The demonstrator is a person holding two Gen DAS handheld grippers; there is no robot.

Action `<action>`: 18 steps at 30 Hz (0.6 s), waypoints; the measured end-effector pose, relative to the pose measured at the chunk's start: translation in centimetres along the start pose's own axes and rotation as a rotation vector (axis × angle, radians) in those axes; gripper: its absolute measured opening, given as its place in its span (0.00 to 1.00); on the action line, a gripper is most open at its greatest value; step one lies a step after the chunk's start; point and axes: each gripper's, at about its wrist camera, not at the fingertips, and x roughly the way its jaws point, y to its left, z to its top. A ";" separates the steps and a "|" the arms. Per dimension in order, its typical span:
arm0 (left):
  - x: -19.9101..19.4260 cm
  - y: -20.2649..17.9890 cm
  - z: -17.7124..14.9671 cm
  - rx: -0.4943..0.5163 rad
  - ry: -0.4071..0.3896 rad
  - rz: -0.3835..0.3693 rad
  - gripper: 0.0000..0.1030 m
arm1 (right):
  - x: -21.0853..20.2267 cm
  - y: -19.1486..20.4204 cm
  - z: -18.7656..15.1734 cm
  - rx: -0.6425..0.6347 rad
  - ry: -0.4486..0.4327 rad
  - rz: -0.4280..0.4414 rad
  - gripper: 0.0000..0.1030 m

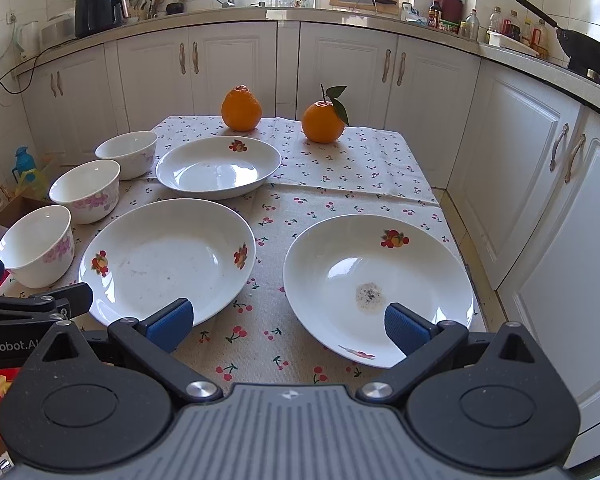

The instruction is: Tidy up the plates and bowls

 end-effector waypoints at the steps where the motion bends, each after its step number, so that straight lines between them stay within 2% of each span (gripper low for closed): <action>1: 0.0 0.0 0.0 0.000 -0.002 0.000 0.99 | 0.0 0.0 0.0 -0.001 -0.002 -0.001 1.00; 18: -0.3 0.0 0.1 -0.001 -0.019 0.003 0.99 | -0.3 0.1 0.0 -0.012 -0.021 -0.003 1.00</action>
